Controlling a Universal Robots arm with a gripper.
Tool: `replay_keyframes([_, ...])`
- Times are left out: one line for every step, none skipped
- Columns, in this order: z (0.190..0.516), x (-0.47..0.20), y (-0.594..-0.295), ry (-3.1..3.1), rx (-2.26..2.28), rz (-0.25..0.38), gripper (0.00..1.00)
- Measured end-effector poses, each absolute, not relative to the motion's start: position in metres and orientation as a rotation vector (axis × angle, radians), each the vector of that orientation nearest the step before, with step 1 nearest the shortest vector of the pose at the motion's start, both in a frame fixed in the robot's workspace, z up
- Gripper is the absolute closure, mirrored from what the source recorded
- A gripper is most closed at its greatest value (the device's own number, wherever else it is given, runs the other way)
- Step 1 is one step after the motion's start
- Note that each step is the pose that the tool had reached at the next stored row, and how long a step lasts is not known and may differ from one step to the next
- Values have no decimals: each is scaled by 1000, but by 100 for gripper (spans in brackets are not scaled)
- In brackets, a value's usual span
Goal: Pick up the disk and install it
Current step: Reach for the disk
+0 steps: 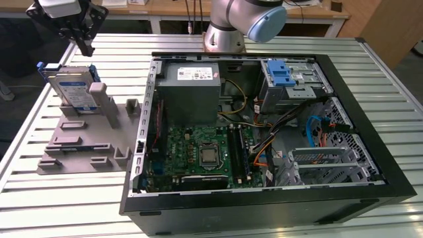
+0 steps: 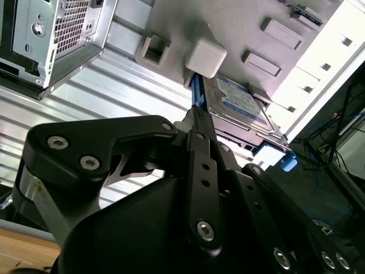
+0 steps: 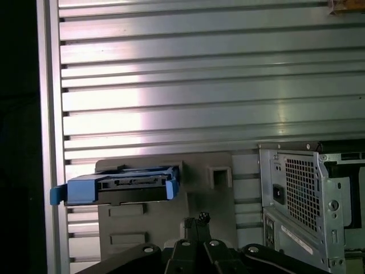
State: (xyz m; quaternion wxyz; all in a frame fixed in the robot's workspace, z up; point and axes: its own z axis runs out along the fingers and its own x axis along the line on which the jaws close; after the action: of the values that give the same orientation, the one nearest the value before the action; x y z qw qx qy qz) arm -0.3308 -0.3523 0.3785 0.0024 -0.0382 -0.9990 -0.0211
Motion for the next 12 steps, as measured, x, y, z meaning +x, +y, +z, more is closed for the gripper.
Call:
replay_keyframes([378,-332,-352,-3133,-120,-66,89])
replay_keyframes([378,-333,-352,-3133,-120,-66,89])
replay_keyframes([378,-334,-351,-3133,-120,-66,89])
replay_keyframes([378,-335,-351,-3133,-120,-66,89])
replay_keyframes([378,-336,-351,-3132,-120,-66,89])
replay_keyframes([378,-337,-350,-3132,-120,-66,89])
replay_keyframes([378,-337,-350,-3132,-120,-66,89])
replay_keyframes([378,-338,-350,-3132,-120,-66,89])
replay_keyframes([377,-339,-350,-3131,-120,-66,89])
replay_keyframes([377,-340,-350,-3131,-120,-66,89])
replay_keyframes([377,-340,-350,-3131,-120,-66,89])
replay_keyframes([376,-341,-349,-3131,-120,-66,89])
